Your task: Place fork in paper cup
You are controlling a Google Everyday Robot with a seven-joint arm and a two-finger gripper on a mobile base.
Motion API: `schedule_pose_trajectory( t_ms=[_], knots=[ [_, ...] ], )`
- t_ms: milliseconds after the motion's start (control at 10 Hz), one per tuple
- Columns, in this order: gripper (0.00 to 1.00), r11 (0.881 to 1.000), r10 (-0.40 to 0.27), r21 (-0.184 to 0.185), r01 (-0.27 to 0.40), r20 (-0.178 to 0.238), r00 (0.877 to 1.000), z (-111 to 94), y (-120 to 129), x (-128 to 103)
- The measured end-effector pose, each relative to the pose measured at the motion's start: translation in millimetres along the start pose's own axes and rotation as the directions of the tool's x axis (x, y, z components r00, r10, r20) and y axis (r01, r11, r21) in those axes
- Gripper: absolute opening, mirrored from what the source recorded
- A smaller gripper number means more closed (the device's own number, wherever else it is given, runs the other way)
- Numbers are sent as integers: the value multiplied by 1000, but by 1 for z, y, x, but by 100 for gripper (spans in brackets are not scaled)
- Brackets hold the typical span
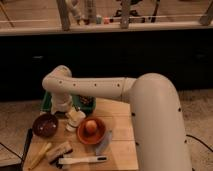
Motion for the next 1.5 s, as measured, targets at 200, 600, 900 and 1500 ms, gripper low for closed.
schedule_pose_trajectory(
  t_ms=[200, 600, 900, 1500],
  knots=[
    [78, 1000, -2, 0, 2, 5, 1000, 1, 0, 2],
    [78, 1000, -2, 15, 2, 11, 1000, -1, 3, 5],
    [78, 999, -5, 32, 5, 14, 1000, -3, 5, 7],
    [78, 999, -8, 31, 7, 16, 1000, -2, 4, 6]
  ],
)
